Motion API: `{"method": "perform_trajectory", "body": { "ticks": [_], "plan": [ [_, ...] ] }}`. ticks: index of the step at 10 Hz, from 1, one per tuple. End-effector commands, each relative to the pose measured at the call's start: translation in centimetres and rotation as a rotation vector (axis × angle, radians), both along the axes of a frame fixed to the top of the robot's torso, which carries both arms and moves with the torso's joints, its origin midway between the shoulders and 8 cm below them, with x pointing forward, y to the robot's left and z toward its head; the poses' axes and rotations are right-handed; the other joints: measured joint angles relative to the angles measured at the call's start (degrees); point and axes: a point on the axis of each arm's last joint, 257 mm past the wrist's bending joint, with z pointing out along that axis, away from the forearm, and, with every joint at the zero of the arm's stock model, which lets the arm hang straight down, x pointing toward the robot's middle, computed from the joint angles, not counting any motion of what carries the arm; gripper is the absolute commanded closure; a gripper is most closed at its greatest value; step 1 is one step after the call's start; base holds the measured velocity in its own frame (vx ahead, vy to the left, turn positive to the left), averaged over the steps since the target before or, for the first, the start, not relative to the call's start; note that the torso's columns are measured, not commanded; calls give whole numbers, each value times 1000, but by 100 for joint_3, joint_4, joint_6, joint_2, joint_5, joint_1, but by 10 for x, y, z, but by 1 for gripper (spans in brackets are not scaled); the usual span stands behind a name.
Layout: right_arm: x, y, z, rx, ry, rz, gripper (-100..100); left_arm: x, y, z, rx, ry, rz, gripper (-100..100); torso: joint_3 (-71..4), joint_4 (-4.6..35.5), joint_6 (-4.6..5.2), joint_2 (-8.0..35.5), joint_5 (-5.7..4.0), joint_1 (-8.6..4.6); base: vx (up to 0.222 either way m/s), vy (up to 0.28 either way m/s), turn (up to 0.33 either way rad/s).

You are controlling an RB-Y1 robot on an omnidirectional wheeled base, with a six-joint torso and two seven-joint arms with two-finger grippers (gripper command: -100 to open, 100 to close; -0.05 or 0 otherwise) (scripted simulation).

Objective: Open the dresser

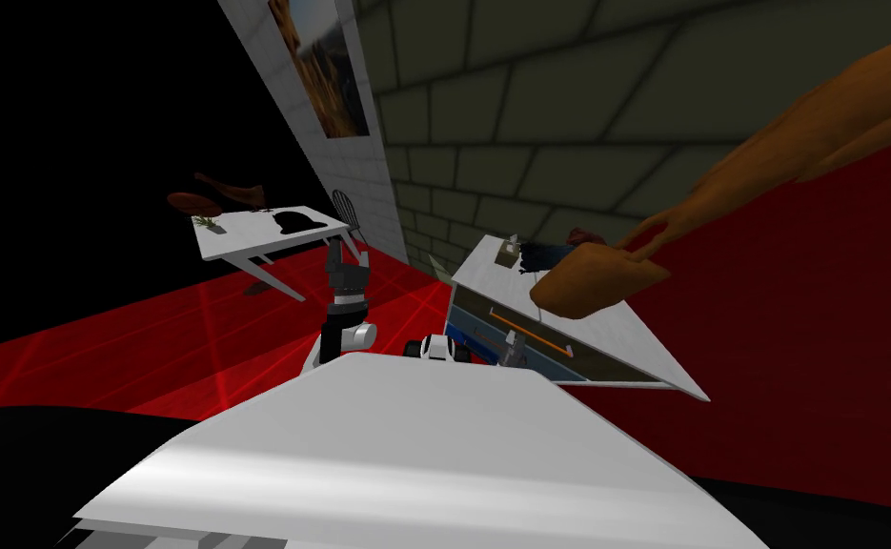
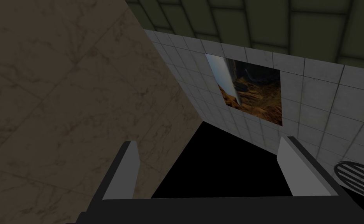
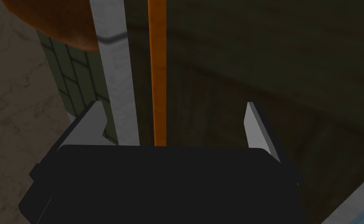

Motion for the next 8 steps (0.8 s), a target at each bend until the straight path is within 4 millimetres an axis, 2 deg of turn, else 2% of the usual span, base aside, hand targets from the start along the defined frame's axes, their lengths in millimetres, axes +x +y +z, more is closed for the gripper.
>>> {"method": "perform_trajectory", "body": {
  "ticks": [1,8],
  "plan": [
    [2,-10,1,-86,39,-27,-100,0,0,0,0,0,0,0,-4,-2,0,-7,0,2,-5,3,11],
    [11,-27,-1,-267,133,-88,-100,0,0,0,0,0,0,0,-6,-3,0,-10,1,3,-1,3,11]
  ]
}}
